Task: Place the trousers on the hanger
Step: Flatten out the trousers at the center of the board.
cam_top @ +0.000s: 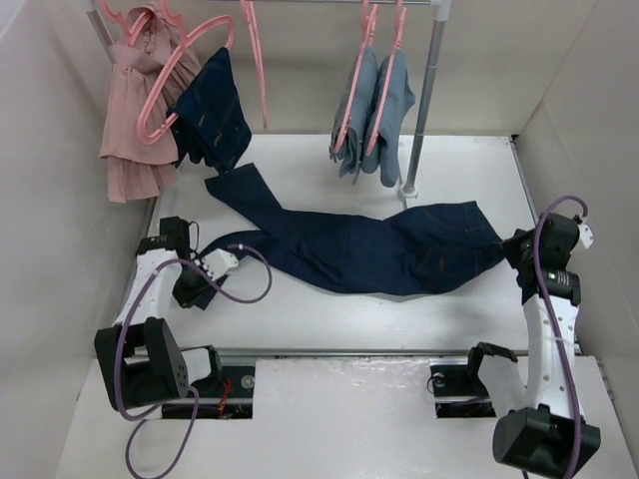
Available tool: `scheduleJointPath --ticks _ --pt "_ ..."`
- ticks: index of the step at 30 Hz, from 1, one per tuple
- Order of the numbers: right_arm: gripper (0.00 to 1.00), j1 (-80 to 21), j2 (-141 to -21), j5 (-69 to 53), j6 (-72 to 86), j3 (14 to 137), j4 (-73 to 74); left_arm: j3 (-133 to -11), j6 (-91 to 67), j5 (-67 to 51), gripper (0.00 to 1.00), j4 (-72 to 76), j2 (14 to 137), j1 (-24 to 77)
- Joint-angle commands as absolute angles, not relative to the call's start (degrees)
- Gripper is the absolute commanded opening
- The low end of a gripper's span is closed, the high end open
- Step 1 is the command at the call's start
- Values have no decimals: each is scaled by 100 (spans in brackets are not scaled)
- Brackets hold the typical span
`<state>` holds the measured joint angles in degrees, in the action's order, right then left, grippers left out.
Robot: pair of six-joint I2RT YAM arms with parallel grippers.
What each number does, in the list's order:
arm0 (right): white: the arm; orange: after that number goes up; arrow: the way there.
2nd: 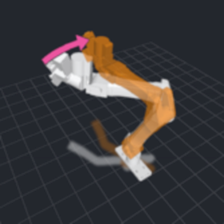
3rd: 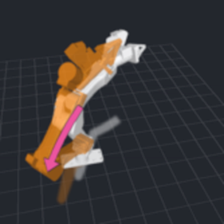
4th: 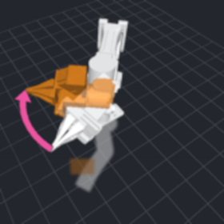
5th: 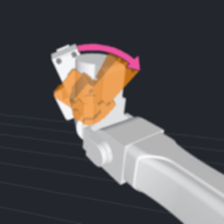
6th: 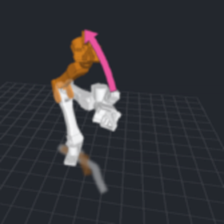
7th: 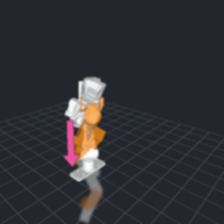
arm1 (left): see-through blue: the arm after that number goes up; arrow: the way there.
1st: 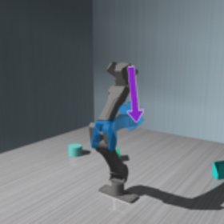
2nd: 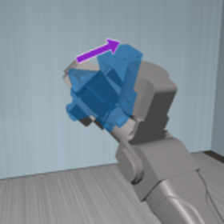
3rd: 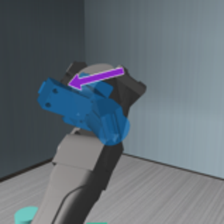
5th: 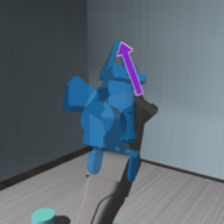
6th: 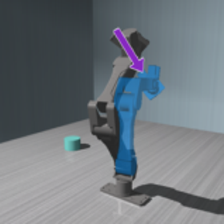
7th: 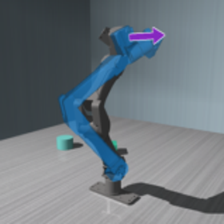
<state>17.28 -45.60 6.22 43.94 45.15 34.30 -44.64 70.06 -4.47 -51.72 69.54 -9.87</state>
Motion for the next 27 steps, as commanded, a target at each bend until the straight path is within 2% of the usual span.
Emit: scheduleJointPath --ticks 1,2,4,5,8,12,19,20,21,22,23,27 --pt "0 1749 -4641 633 4421 4465 3033 -5175 7102 -421 38 -4852 6873 -1011" --pt "0 1749 -4641 581 4421 4465 3032 -5351 6910 -761 44 -4747 6873 -1011" --pt "0 1749 -4641 580 4473 4412 2971 -5904 6637 -1184 49 -4387 6925 -1011" --pt "0 1749 -4641 580 4535 4360 2910 -6185 6218 -1465 57 -4055 6995 -889" --pt "0 1749 -4693 527 4588 4359 2848 -6354 5828 -1547 67 -3719 7223 -268" --pt "0 1749 -4843 475 4588 4307 2795 -6083 5590 -1144 68 -3455 7768 709" --pt "0 1749 -4729 475 4535 4307 2795 -5283 5590 -451 73 -3200 8851 861" --pt "0 1749 -4729 475 4535 4307 2795 -5143 5590 -283 67 -2886 8851 861" --pt "0 1749 -4729 475 4535 4428 2795 -4889 5677 -116 46 -2761 8764 861" --pt "0 1749 -4789 475 4535 4499 2795 -4791 5730 51 17 -2699 8589 861" --pt "0 1749 -4790 562 4535 4596 2873 -4720 5783 279 0 -2698 8448 861" --pt "0 1811 -4904 720 4483 5237 2997 -4334 7351 212 0 -3452 6877 459"
